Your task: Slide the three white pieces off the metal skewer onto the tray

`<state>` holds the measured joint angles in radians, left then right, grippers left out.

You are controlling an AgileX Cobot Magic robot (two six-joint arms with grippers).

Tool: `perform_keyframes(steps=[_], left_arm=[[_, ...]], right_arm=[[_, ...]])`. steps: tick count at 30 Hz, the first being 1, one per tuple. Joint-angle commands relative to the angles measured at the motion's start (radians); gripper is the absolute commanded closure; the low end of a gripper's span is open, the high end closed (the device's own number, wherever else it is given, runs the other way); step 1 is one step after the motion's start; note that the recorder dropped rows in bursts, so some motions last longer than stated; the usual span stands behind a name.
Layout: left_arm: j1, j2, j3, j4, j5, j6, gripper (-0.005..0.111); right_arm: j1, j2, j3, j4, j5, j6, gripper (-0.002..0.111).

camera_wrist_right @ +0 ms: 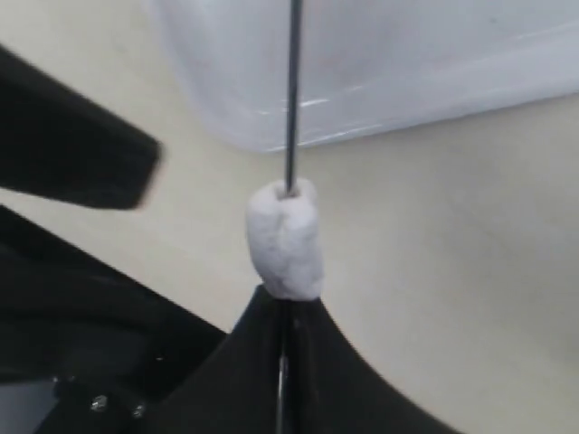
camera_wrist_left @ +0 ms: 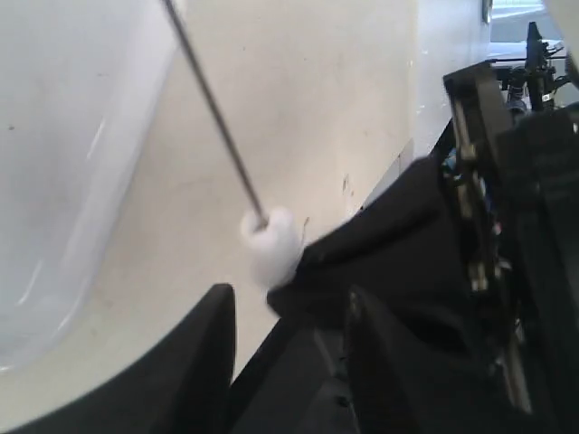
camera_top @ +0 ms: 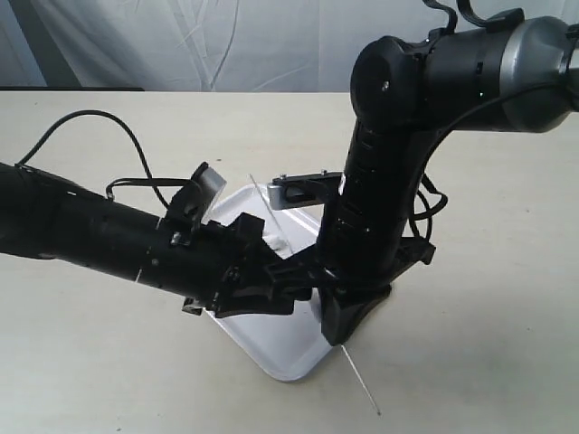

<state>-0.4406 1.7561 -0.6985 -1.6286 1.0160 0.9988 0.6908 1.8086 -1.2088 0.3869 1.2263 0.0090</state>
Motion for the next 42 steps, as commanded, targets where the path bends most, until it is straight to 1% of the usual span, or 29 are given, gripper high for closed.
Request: perform_keyframes(steps=[1,5,17,26,32,42], left_arm=[[-0.065,-0.004,0.002,-0.116,-0.023,0.030,0.068],[-0.092,-0.004,0.001,-0.116,-0.051,0.032,0.068],[-0.092,-0.004,0.001,-0.079,-0.078,0.022,0.068],[-0.092,-0.004,0.001,-0.046,-0.116,-0.007,0.068],[-0.092,-0.004,0.001,-0.062,-0.129,-0.009,0.075],[-0.092,-0.004,0.001,-0.068,-0.146,-0.009,0.082]], right_arm=[[-0.004,0.000,-0.008,0.055,-0.005,-0.044,0.109],[-0.004,0.000,-0.008,0.008,-0.005,-0.044,0.109],[-0.004,0.000,-0.012,-0.023,-0.005,-0.044,0.109],[-0.004,0.000,-0.012,0.011,-0.005,-0.044,0.109],[-0.004,0.000,-0.012,0.041,-0.005,-0.044,0.109],[-0.004,0.000,-0.012,0.067,-0.005,-0.054,0.109]])
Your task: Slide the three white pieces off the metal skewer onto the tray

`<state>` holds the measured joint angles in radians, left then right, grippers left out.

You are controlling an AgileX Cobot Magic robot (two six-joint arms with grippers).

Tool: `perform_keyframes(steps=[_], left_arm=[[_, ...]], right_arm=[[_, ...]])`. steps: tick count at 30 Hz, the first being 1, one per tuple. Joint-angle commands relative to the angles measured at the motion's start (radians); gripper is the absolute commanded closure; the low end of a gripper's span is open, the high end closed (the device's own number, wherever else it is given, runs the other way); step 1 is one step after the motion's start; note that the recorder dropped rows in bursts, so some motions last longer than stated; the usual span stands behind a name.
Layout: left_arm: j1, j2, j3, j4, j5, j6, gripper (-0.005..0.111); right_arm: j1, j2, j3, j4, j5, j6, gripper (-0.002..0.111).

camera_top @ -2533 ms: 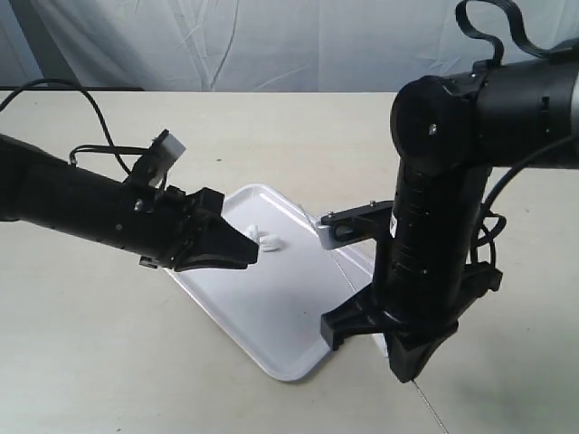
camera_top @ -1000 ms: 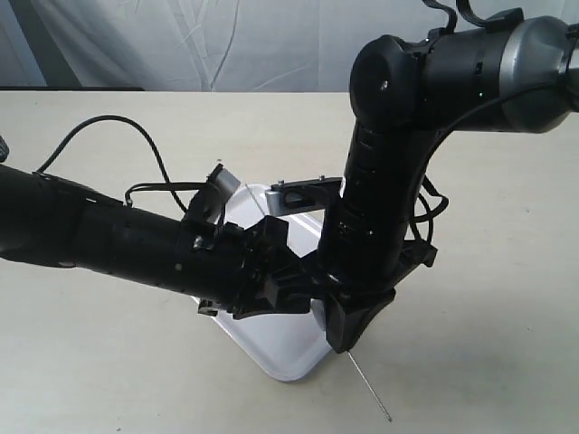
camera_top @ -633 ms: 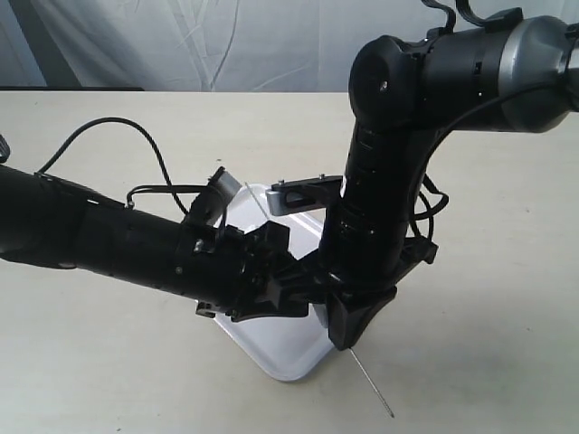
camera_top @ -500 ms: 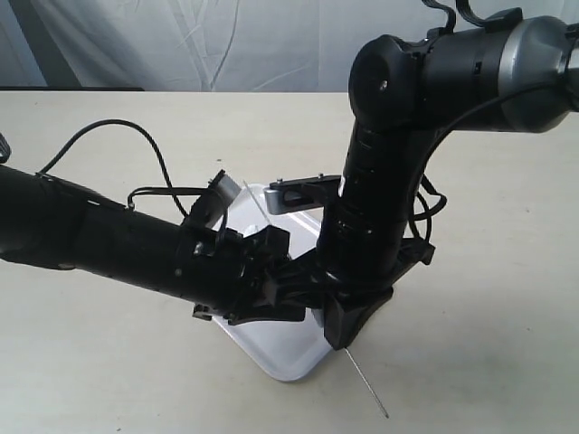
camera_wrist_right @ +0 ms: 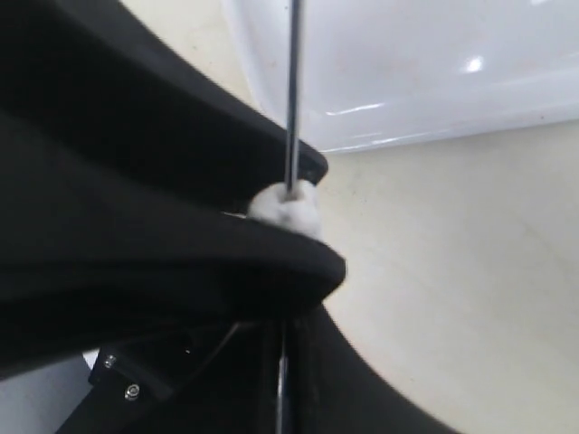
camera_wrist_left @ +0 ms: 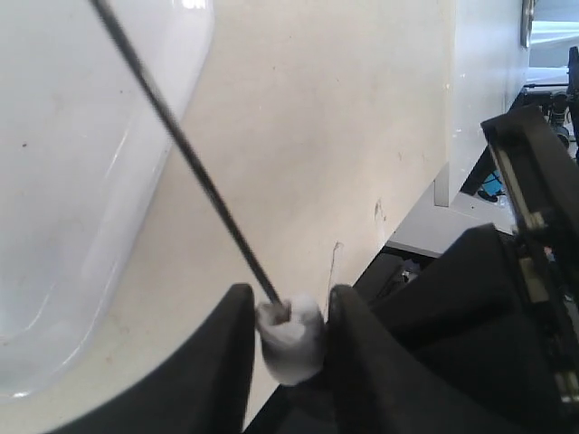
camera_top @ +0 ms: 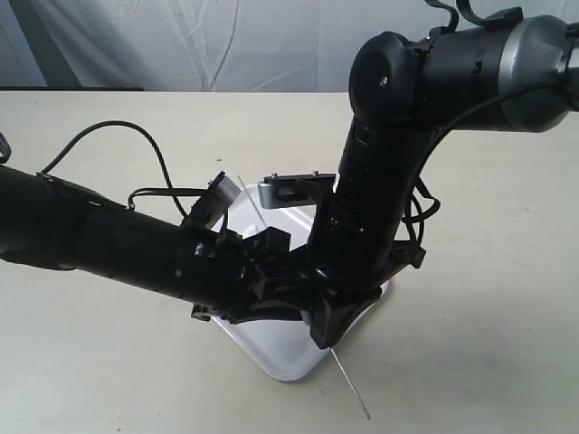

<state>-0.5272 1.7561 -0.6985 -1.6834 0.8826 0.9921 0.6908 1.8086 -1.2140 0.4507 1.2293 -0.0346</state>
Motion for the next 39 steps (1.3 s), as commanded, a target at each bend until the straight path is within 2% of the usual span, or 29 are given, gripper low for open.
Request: perform_keyframes(steps=[1,13,20,39], left_arm=[[-0.006,-0.004,0.001,-0.013,-0.015,-0.002,0.083],[-0.006,-0.004,0.001,-0.040,-0.095,-0.002,0.084],[-0.004,-0.004,0.001,-0.061,-0.111,0.014,0.090],[0.000,-0.004,-0.025,-0.061,-0.347,0.026,0.090]], right_arm=[[-0.004,0.000,-0.007,0.003,-0.008,-0.010,0.109],[-0.004,0.000,-0.007,0.000,-0.008,-0.010,0.109],[-0.004,0.000,-0.007,0.000,-0.008,-0.010,0.109],[-0.004,0.000,-0.007,0.000,-0.008,-0.010,0.109]])
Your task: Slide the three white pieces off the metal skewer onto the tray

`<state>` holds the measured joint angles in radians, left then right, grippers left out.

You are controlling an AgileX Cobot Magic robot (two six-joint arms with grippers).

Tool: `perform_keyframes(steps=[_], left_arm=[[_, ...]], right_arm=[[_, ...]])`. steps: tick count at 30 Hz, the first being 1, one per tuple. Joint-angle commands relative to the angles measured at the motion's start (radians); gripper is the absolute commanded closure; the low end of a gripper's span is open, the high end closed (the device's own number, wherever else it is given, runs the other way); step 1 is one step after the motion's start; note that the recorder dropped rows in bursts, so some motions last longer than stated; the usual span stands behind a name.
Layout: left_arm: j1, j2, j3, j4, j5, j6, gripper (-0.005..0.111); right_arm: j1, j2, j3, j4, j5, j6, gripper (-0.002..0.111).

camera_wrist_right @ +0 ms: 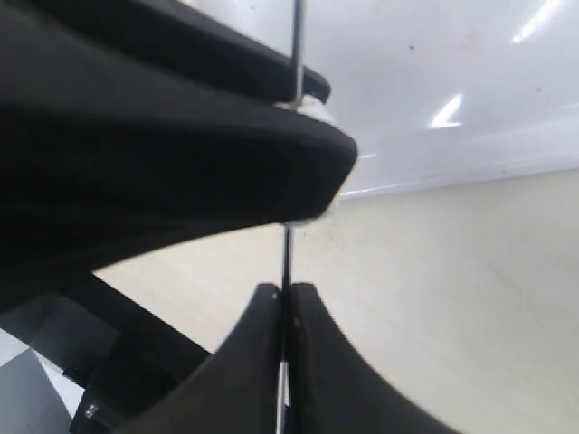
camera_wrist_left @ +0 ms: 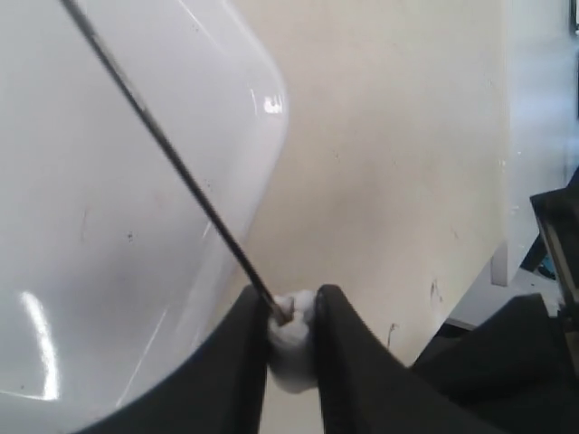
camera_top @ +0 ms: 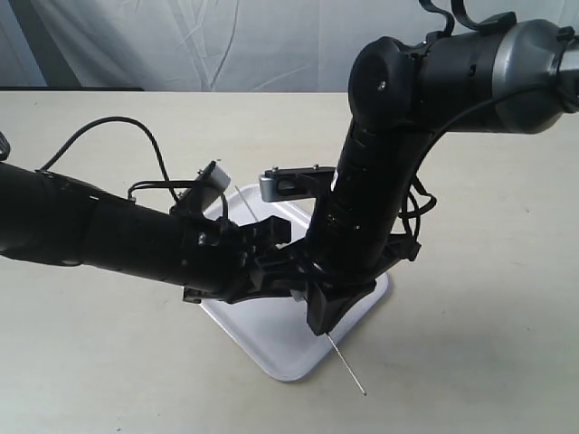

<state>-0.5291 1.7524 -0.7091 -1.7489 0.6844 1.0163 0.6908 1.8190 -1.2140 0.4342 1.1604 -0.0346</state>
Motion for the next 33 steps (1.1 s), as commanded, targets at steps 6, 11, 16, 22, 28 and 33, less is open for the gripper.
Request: perform_keyframes(steps=[6,11,16,22,28,33], left_arm=[[0.002,0.000,-0.062,0.005,-0.182,-0.048,0.090],[0.002,0.000,-0.081,0.005,-0.215,-0.067,0.090],[0.002,0.000,-0.095,0.005,-0.275,-0.072,0.090],[0.002,0.000,-0.120,0.005,-0.326,-0.075,0.090],[0.002,0.000,-0.134,0.005,-0.321,-0.128,0.090],[0.002,0.000,-0.121,0.005,-0.257,-0.180,0.090]], right_arm=[[-0.002,-0.010,-0.007,0.016,0.061,-0.010,0.109],[-0.002,-0.010,-0.007,0.020,0.061,-0.010,0.109],[-0.002,-0.010,-0.007,0.022,0.061,-0.008,0.109],[-0.002,-0.010,-0.007,0.026,0.061,0.004,0.109],[-0.002,-0.010,-0.007,-0.004,0.061,0.035,0.109],[-0.002,-0.022,-0.004,-0.119,0.010,0.117,0.109]])
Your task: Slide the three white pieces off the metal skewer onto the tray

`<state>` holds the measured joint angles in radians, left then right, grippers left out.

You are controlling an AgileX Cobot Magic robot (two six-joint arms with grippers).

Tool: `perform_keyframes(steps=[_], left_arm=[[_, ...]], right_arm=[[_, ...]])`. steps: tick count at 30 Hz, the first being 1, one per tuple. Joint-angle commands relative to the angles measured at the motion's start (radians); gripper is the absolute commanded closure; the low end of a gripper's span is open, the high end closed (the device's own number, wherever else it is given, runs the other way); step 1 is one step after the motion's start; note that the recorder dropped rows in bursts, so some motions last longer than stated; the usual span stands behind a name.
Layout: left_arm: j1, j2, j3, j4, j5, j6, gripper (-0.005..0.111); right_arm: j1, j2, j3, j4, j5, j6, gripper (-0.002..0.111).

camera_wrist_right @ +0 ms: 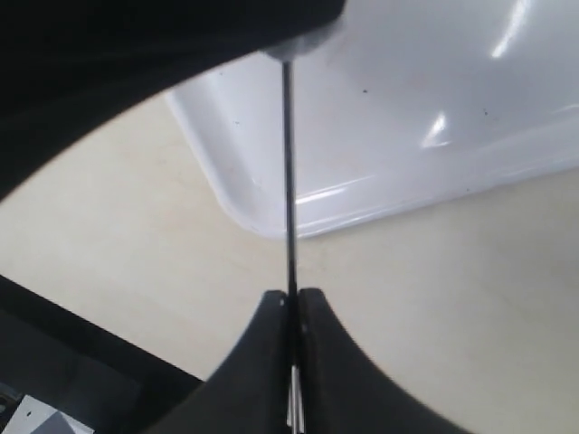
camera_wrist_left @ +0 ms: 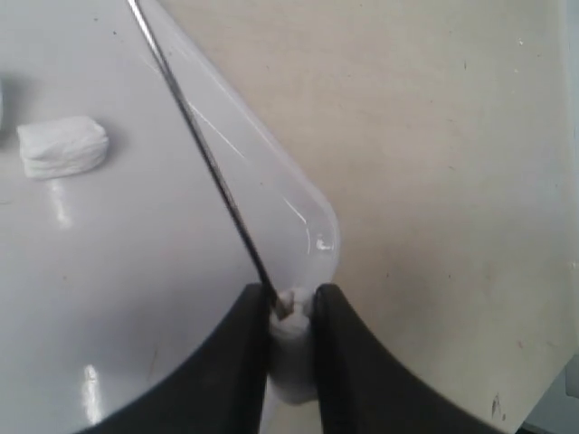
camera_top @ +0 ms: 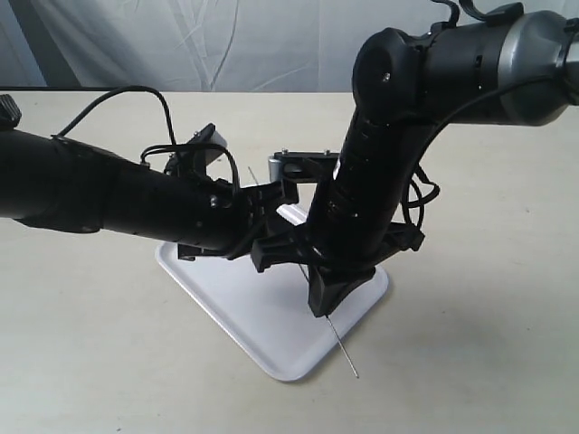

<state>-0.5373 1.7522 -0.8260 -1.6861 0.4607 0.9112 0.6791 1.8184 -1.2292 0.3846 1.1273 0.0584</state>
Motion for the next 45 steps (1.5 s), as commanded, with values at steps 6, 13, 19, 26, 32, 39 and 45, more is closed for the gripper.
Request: perform_keyframes(steps=[6,13,19,26,32,39,45], left_arm=[[0.010,0.000,0.002,-0.058,-0.002,-0.075,0.090],[0.051,0.000,0.002,-0.058,-0.028,-0.090,0.090],[0.067,0.000,0.002,-0.058,0.006,-0.090,0.086],[0.069,0.000,0.000,-0.058,0.006,-0.091,0.048],[0.069,0.000,0.000,-0.058,0.043,-0.091,0.048],[0.069,0.000,0.000,-0.058,0.188,-0.093,0.048],[0.069,0.000,0.000,-0.058,0.204,-0.099,0.048]], right_arm=[[0.010,-0.029,0.012,-0.084,-0.011,0.022,0.109],[0.010,-0.029,0.068,-0.114,0.094,0.028,0.109],[0.010,-0.029,0.107,-0.129,0.051,0.028,0.109],[0.010,-0.029,0.107,-0.125,0.053,0.028,0.109],[0.010,-0.029,0.107,-0.156,0.028,0.028,0.109],[0.010,-0.029,0.107,-0.112,-0.158,0.028,0.109],[0.010,-0.029,0.107,-0.072,-0.228,0.019,0.109]])
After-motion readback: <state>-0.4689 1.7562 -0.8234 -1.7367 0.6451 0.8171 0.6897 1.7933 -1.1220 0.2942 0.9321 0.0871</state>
